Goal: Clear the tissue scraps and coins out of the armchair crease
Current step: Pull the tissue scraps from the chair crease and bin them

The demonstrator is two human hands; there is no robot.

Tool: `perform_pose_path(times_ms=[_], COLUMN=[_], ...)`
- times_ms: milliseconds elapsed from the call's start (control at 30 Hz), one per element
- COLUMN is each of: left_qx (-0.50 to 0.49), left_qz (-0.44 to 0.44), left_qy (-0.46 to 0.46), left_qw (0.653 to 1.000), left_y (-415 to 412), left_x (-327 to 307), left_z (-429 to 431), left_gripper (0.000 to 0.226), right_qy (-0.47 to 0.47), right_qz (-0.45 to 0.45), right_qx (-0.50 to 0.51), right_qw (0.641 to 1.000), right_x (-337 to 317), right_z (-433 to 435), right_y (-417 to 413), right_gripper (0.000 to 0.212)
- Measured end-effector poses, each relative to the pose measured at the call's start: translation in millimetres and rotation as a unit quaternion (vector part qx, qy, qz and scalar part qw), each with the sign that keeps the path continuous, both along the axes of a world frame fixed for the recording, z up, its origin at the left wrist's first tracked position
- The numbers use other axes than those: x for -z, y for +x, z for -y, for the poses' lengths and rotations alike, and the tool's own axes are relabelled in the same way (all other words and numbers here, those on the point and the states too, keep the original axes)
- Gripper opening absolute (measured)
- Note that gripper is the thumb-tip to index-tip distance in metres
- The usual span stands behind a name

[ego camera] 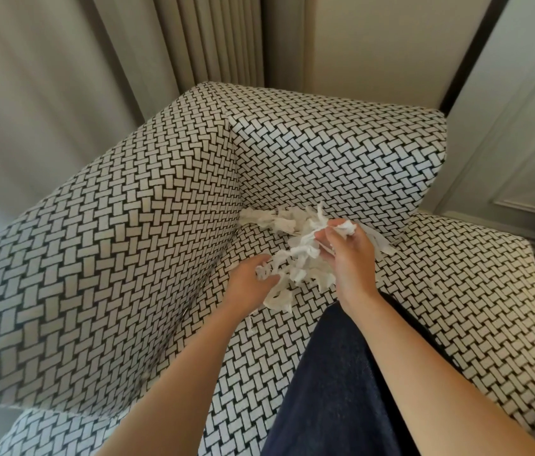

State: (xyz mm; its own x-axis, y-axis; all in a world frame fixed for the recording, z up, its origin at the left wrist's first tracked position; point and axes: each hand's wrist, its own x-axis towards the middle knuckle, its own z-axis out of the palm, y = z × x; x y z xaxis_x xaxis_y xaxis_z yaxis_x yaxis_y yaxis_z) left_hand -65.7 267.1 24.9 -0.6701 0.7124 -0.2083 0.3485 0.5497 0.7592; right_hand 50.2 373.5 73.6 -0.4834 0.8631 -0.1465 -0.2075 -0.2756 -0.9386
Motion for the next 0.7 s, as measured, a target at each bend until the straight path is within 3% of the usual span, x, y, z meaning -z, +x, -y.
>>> perform_pose_path(times_ms=[100, 233, 367, 567, 700], left_qx=[0.009, 0.003, -0.013, -0.012, -0.001], left_qz=[-0.001, -0.008, -0.011, 0.017, 0.066], left_qy=[0.017, 0.045, 0.087, 0.110, 0.124], left_qw=[1.000, 0.999, 0.996, 0.994, 0.990], left_y=[5.4, 6.5, -0.2, -11.2, -7.7], left_x=[-2.4, -9.0, -26.2, -58.2, -77.9], left_z=[-12.9, -25.2, -26.3, -34.2, -48.7], left_gripper=[0.042, 0.013, 0.011, 0.010, 0.016], right_qy=[0.003, -0.003, -0.011, -0.091, -0.146], right_qz=[0.037, 0.052, 0.040, -0.041, -0.036], right_qx=[-0.009, -0.006, 0.012, 0.067, 0.119], right_qw=[0.999, 0.999, 0.999, 0.993, 0.981], right_x=[2.6, 6.8, 9.3, 1.3, -2.9], right_z=[-0.7, -2.5, -5.5, -15.5, -30.1], right_y=[0.1, 1.3, 2.4, 12.8, 37.3], right_gripper=[0.015, 0.018, 0.015, 0.019, 0.015])
